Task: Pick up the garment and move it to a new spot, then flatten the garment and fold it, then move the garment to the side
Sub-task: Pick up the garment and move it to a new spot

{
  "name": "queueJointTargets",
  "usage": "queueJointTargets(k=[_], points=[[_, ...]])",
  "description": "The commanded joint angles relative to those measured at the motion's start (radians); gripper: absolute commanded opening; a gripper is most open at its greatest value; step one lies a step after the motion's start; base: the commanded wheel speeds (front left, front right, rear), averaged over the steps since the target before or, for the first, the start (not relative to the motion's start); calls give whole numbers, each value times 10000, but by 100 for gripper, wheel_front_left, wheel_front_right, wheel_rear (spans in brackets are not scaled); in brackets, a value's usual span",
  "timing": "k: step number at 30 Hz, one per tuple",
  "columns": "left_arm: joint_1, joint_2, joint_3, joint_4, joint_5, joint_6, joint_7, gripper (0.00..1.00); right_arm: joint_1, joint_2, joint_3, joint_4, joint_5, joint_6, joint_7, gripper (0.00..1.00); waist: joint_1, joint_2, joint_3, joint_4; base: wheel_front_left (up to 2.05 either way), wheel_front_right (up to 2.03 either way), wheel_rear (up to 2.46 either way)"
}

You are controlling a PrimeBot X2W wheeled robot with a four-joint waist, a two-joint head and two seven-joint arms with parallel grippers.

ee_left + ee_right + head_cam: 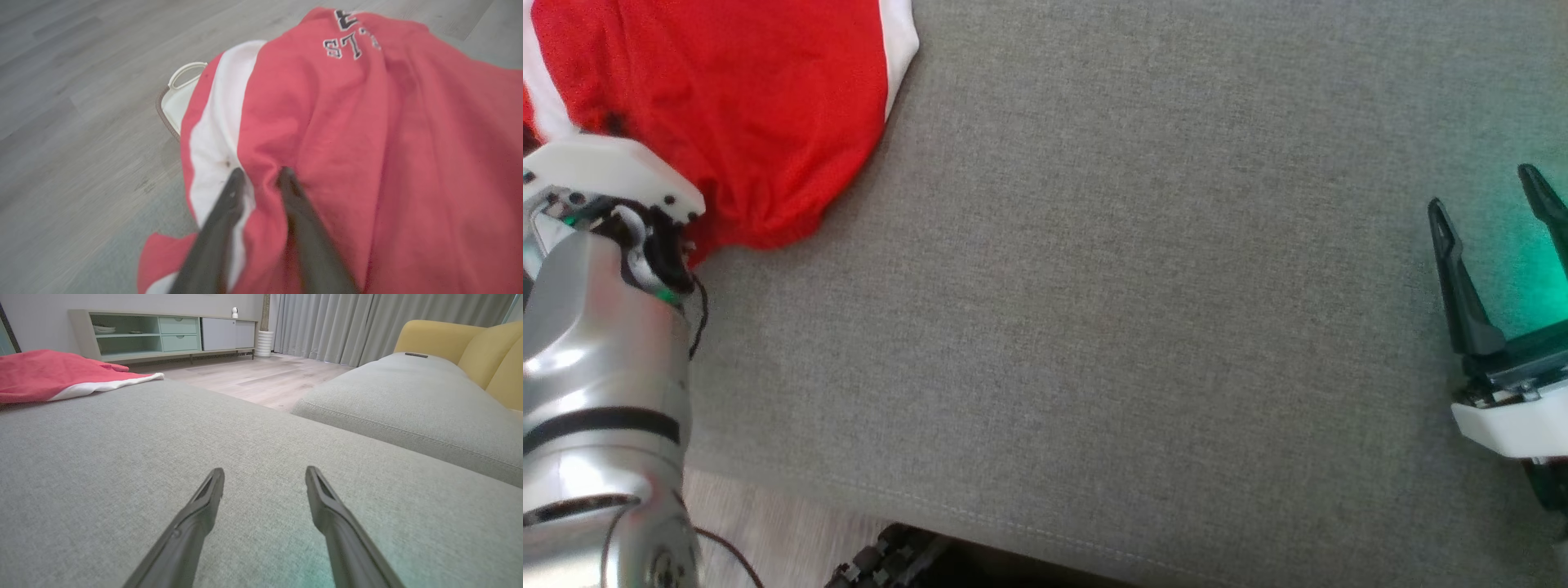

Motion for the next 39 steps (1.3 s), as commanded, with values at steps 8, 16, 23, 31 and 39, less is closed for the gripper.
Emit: queueJointTargets(k=[8,16,23,31,39], points=[[-405,1425,-483,-766,774,-345,-1352,0,-153,528,485,104,126,-7,-63,100,-2,1,-1061,-245,0,0,0],[-598,2223,-1494,-3037,1890,-820,-1412,0,-176,1606,751,540,147,-7,-63,100,-2,1,-2579,-859,0,0,0],[-1054,2692,-2788,-5336,2730,-1838,-865,0,174,2687,840,946,119,-7,-63,100,-2,1,-3935,-1993,0,0,0],[-1495,2631,-4401,-7183,2849,-2605,260,0,272,3242,1098,1079,182,-7,-63,100,-2,1,-4510,-3752,0,0,0],[-1505,2420,-6656,-7403,2117,-2708,555,0,263,3421,1273,1083,220,-7,-63,100,-2,1,-4729,-5367,0,0,0]])
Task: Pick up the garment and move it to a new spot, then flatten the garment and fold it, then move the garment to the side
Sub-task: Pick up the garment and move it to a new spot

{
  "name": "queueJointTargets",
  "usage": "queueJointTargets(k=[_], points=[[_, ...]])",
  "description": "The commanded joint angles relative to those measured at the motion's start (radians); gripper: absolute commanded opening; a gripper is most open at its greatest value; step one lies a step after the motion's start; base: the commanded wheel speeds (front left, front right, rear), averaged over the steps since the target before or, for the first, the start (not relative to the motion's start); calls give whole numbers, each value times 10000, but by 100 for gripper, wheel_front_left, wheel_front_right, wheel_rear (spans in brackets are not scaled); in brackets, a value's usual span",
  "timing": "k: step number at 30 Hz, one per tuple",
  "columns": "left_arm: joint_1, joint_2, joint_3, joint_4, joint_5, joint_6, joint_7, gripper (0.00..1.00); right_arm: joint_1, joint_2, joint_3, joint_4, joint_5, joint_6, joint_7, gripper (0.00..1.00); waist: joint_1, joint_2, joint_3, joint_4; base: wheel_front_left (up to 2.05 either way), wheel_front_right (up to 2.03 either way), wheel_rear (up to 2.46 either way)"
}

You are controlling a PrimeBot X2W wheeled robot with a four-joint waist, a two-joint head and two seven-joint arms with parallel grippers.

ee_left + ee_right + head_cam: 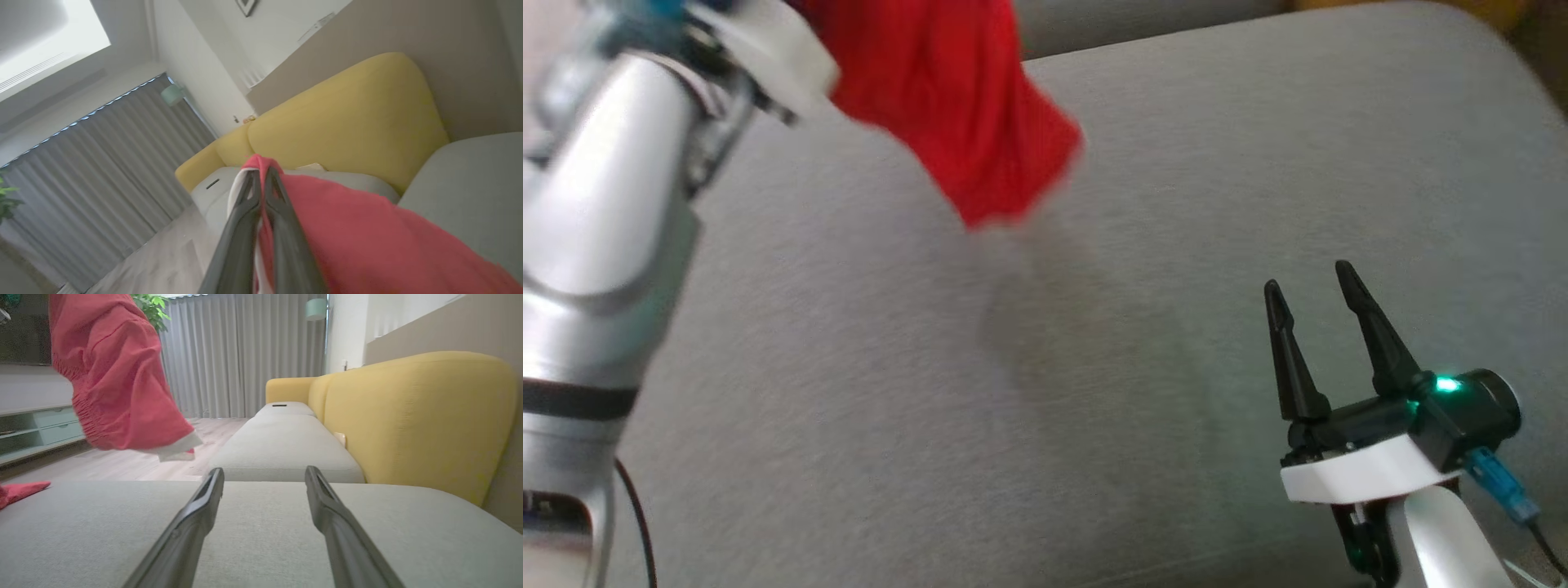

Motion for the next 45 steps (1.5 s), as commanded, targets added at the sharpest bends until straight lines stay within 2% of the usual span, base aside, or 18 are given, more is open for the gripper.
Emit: queueJointTargets(k=[1,6,10,11,14,18,19,20,21,24,26,29,32,35,37,40,45], points=[[-531,359,133,-204,-144,20,42,0,-179,24,244,-296,62,-7,-63,100,0,0,-200,-795,0,0,0],[-460,270,-1796,50,-692,18,-164,0,-217,77,245,-297,138,-7,-63,100,0,0,-35,-1463,0,0,0],[-2,171,-3399,494,-663,17,-544,0,-209,130,241,-291,208,-7,-63,100,0,0,150,-1786,0,0,0],[470,-55,-3989,845,-609,17,-779,0,-171,153,235,-262,234,-7,-63,100,0,0,254,-1822,0,0,0],[1433,-628,-4538,1527,-632,110,-1177,0,-102,179,209,-222,268,-7,-63,100,0,0,356,-1746,0,0,0],[2642,-1617,-4984,2547,-677,647,-1653,0,0,184,175,-161,274,-7,-63,100,0,0,382,-1397,0,0,0],[2877,-1851,-5047,2749,-680,803,-1740,40,25,171,181,-142,269,-7,-63,100,0,0,350,-1283,0,0,0],[3118,-2101,-5001,2903,-791,974,-1808,100,57,148,172,-130,261,-7,-63,100,0,0,299,-1145,0,0,0],[3118,-2101,-5001,2903,-791,974,-1808,100,57,148,172,-130,261,-7,-63,100,0,0,299,-1145,0,0,0],[3676,-2542,-4733,2929,-1091,1461,-1921,100,217,81,60,-84,204,-7,-63,100,0,0,4,-658,0,0,0],[4076,-2636,-4357,2366,-1230,1949,-1933,100,353,52,39,-22,158,-7,-63,100,0,0,-268,-339,0,0,0],[4991,-2464,-3529,1112,-1479,2645,-1937,100,571,45,34,72,104,-7,-63,100,0,0,-747,109,0,0,0],[6089,-2050,-2380,-265,-1762,3289,-1939,100,760,63,-25,104,69,-7,-63,100,0,0,-1103,546,0,0,0],[7280,-1762,-1009,-1646,-2068,3676,-1940,100,923,92,-163,107,67,-7,-63,100,0,0,-1362,976,0,0,0],[8073,-1649,-111,-2377,-2155,3714,-1940,100,1020,115,-225,136,91,-7,-63,100,0,0,-1511,1178,0,0,0],[9230,-1674,1121,-3157,-2140,3528,-1940,100,1186,133,-269,180,110,-7,-63,100,0,0,-1721,1404,0,0,0],[10958,-2134,2908,-3850,-1707,3155,-1941,100,1634,163,-455,111,144,-7,-63,100,0,0,-2130,1592,0,0,0]])
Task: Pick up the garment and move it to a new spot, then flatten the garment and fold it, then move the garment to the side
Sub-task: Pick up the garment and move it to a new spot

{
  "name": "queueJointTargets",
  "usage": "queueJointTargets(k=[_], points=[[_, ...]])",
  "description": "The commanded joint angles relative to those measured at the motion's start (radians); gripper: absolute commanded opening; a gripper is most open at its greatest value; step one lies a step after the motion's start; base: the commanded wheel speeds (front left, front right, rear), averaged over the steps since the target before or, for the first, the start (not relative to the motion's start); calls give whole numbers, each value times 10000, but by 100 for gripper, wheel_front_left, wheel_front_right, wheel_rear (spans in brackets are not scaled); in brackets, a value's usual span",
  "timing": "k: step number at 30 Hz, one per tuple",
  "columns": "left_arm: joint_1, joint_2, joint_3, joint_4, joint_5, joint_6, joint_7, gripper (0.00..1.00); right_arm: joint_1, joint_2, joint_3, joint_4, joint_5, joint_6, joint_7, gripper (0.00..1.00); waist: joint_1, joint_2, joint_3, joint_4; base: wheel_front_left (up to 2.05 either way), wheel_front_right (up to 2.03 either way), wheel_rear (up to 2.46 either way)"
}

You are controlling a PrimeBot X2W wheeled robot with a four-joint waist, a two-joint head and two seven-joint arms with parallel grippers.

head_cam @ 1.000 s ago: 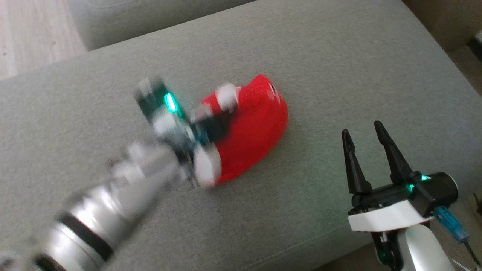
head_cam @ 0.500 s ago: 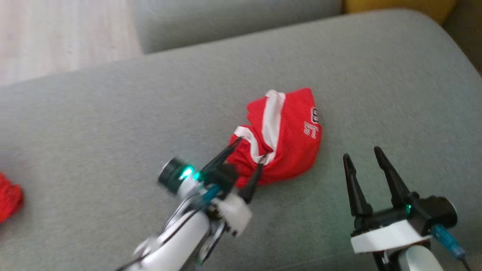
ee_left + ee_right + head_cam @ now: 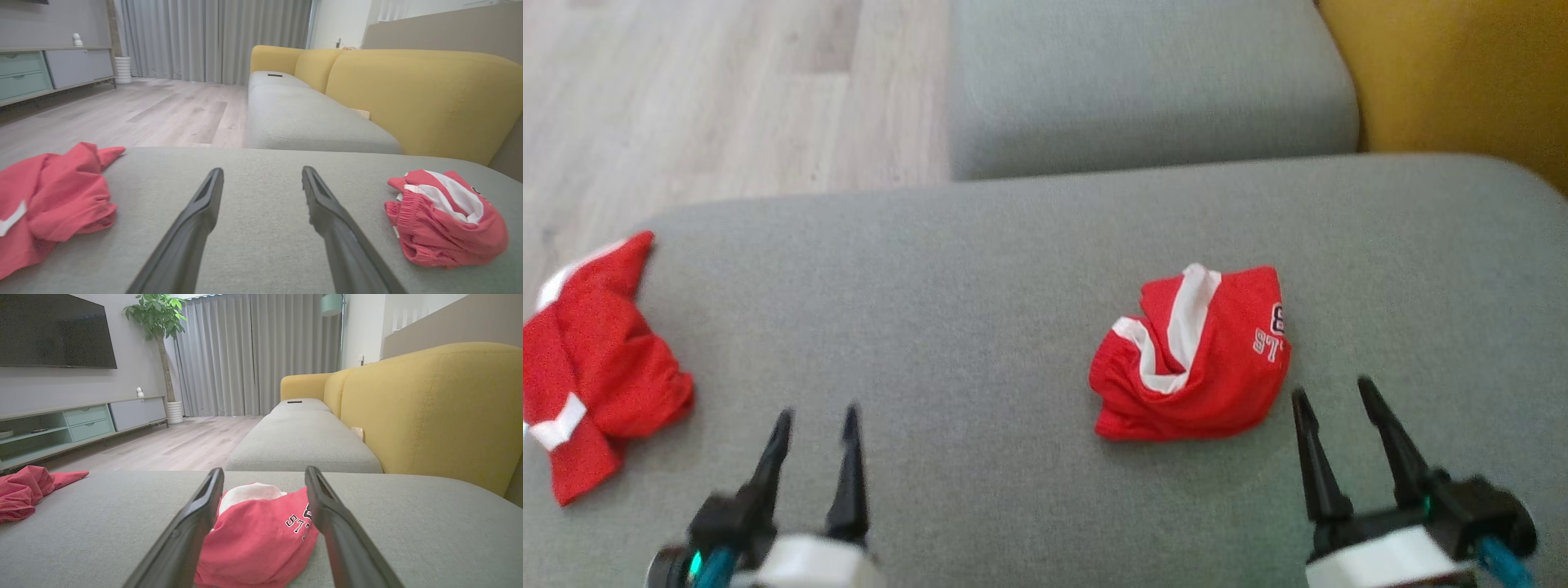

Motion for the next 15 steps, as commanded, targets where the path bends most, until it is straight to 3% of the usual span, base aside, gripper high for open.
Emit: queueJointTargets(k=[1,8,15], points=[[-180,-191,633,-549,227,-142,-123,100,-79,11,161,-354,44,-7,-63,100,1,0,-258,156,0,0,0],[1204,-826,1678,-1001,1009,-1123,-123,100,569,78,-19,-374,64,-7,-63,100,1,0,-571,97,0,0,0],[1550,-1004,2030,-945,1389,-1708,-123,100,657,109,136,-349,96,-7,-63,100,1,0,-684,37,0,0,0]])
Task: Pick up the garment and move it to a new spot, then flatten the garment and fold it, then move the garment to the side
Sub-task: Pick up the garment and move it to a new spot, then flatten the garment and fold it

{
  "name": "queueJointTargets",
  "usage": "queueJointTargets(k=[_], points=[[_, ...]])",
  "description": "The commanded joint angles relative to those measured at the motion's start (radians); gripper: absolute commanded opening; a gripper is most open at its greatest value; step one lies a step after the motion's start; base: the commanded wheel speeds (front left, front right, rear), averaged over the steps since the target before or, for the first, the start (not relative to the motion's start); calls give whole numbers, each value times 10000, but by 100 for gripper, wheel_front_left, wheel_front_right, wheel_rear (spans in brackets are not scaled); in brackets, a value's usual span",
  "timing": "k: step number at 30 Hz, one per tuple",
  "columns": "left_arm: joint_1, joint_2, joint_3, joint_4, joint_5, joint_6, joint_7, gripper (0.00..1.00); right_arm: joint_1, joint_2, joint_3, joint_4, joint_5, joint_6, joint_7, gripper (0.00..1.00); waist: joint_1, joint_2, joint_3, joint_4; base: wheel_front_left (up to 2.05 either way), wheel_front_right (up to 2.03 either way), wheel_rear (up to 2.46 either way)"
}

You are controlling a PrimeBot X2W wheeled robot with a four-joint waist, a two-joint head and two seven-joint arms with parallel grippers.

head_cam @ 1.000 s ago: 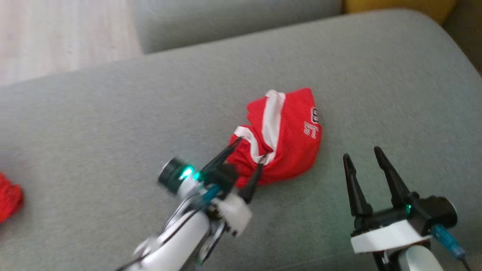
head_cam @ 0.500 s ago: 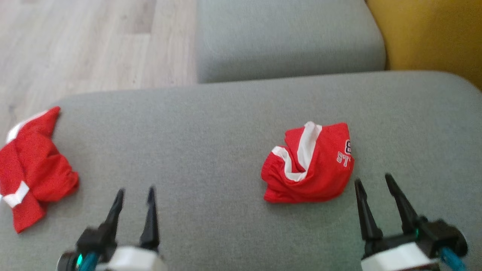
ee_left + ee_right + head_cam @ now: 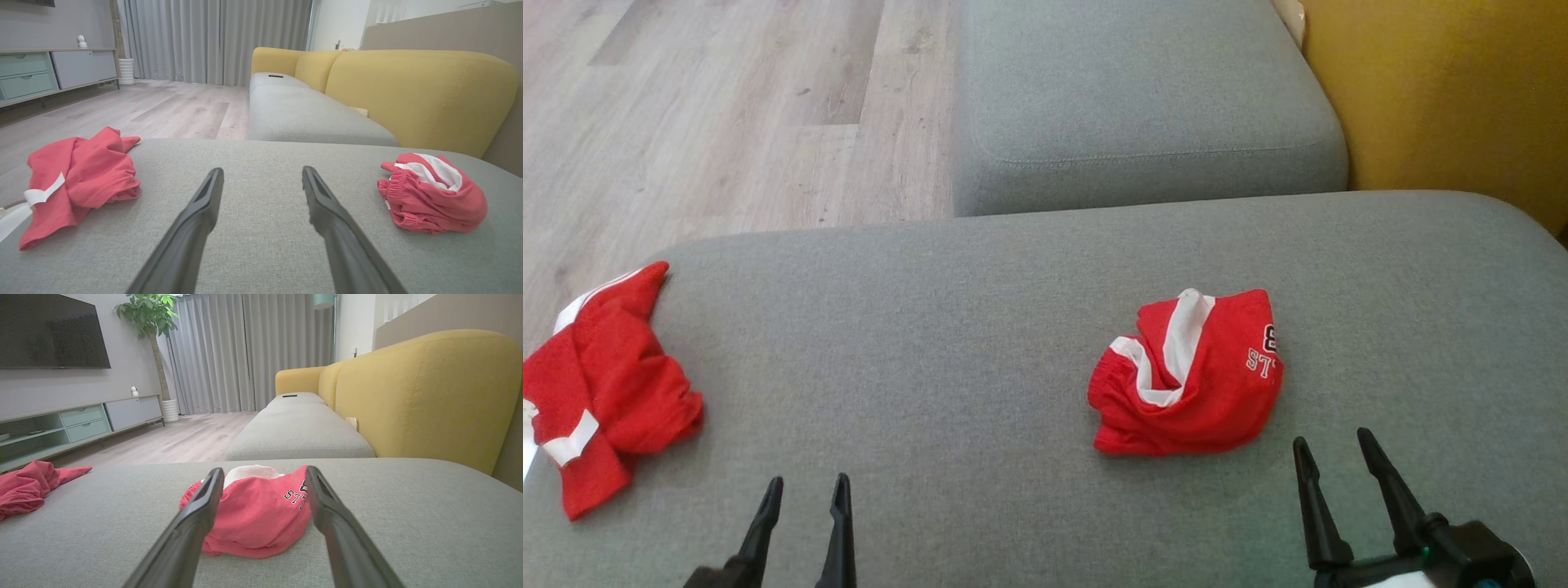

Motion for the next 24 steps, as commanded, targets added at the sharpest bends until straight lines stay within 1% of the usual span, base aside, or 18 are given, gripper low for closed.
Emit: queueJointTargets(k=[1,6,24], points=[[-419,-88,338,-318,141,-53,-123,100,-367,-57,243,-326,24,-7,-63,100,1,-1,4,13,0,0,0],[-465,-99,314,-302,189,-92,-124,100,-405,-51,344,-299,29,-7,-63,100,1,-1,32,28,0,0,0],[-626,-104,-50,-331,419,82,-124,100,-533,-44,484,-149,86,-7,-63,100,1,-1,150,-39,0,0,0]])
